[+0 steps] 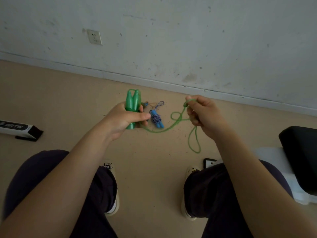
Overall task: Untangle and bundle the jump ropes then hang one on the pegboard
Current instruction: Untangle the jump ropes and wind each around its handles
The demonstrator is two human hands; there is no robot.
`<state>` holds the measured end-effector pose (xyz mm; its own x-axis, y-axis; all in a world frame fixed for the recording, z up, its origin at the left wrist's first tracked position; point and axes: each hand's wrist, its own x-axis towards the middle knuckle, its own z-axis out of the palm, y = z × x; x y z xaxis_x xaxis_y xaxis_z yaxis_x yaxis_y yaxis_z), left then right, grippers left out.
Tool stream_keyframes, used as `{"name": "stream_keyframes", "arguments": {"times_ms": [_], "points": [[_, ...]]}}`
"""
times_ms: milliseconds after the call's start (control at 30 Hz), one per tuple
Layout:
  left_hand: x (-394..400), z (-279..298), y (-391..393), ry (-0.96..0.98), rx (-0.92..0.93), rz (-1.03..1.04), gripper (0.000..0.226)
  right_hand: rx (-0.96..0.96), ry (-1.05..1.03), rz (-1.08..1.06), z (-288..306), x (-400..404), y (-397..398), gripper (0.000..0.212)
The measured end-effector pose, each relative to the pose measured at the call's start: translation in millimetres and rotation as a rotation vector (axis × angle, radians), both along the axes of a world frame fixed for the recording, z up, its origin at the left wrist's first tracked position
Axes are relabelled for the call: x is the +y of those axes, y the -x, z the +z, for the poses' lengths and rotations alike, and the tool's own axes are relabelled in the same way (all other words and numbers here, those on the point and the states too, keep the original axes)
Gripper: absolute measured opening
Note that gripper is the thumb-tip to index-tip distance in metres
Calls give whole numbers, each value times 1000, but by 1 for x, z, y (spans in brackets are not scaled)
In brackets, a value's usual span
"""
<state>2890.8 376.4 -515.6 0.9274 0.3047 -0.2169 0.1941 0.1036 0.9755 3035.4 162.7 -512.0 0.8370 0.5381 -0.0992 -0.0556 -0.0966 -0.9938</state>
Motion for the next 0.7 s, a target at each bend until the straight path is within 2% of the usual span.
{"name": "stream_keyframes", "arguments": {"times_ms": [67,133,200,267,300,367,433,533,600,633,700], "points": [[11,-1,1,16,-19,150,20,14,45,-3,2,-8,-6,15],[24,-3,1,7,-70,399,22,37,99,-7,1,-15,-9,6],[31,-5,2,-55,-113,557,24,-64,267,52,-3,-21,-13,22],[27,-7,4,-156,-62,488,19,-197,448,230,-6,-23,-11,44],[20,-8,5,-190,-14,395,18,-217,466,322,-7,-20,-6,51],[0,-10,3,-186,33,236,24,-182,392,405,-12,-8,6,58],[-20,-10,-1,-142,8,162,26,-61,244,439,-20,7,22,67],[-37,-8,-7,-24,-38,113,20,73,91,547,-32,27,43,63],[-38,-7,-8,27,-66,80,19,92,66,607,-37,34,47,70],[-37,-7,-9,9,-75,66,22,79,77,628,-38,34,47,72],[-35,-6,-10,-82,-85,64,25,65,96,628,-36,33,45,59]]}}
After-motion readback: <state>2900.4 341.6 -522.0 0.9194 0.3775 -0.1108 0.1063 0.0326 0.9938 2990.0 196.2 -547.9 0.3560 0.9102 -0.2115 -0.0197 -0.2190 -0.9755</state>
